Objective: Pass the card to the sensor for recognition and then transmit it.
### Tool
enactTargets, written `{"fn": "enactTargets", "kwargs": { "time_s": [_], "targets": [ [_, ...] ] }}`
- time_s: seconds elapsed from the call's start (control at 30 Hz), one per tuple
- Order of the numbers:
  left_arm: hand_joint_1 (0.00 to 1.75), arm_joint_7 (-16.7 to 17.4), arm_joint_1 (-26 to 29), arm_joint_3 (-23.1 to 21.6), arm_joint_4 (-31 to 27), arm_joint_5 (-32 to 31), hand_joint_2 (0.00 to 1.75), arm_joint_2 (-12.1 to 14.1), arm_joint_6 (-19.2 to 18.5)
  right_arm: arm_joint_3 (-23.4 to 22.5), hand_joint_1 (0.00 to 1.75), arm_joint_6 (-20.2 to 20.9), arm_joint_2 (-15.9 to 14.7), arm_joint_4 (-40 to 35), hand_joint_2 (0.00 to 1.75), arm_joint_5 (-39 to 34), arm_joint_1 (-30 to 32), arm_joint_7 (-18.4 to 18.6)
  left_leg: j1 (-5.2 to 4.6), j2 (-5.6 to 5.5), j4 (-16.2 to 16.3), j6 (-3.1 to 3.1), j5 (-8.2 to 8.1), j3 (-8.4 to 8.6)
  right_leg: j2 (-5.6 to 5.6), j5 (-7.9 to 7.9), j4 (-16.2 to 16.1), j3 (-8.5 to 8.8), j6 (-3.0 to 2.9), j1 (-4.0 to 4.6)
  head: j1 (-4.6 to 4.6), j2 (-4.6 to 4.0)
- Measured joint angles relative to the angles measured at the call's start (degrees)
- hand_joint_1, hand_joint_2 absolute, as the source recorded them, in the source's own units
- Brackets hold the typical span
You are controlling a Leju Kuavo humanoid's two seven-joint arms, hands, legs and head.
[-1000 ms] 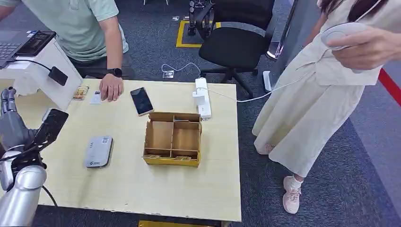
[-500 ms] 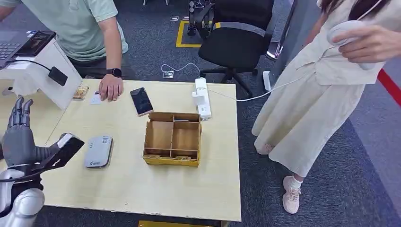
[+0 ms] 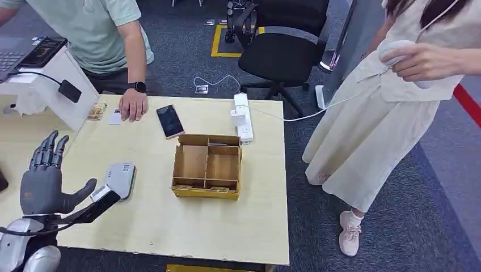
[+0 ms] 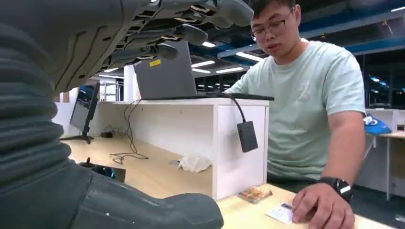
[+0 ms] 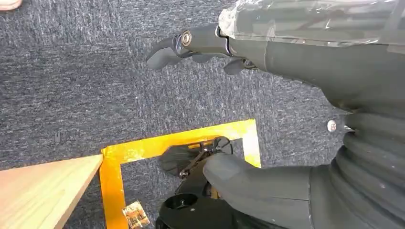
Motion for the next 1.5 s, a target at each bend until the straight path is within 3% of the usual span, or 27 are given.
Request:
{"fn": "enactTargets", "kwargs": {
  "time_s": [0.3, 0.8, 1.5],
  "targets": [
    [0.0, 1.0, 0.4, -5.7, 0.2, -6.7, 1.75, -0.6, -0.2, 0.0, 0.0, 0.0, 0.0, 0.0, 1.75, 0.0, -0.1, 0.0, -0.01, -0.01, 0.0, 0.0, 0.0, 0.0, -0.01, 0.0, 0.0, 0.0, 0.0, -0.01, 0.0, 0.0],
    [0.0, 2.1, -1.0, -14.8, 3.5, -12.0, 1.75, -1.6, -0.8, 0.1, 0.0, 0.1, 0.0, 0.0, 1.75, 0.0, -0.1, 0.1, -0.01, -0.01, 0.0, 0.0, 0.0, -0.01, -0.02, 0.0, 0.0, -0.01, 0.0, 0.0, 0.0, 0.0],
    [0.0, 2.2, -5.0, -22.2, 7.3, -13.8, 1.75, -4.7, -2.8, 0.4, 0.0, 0.2, 0.0, 0.0, 1.75, -0.1, -0.1, 0.3, -0.01, -0.01, 0.0, 0.01, 0.0, 0.0, -0.02, 0.0, 0.0, -0.01, 0.0, -0.01, -0.02, 0.02]
  ]
}}
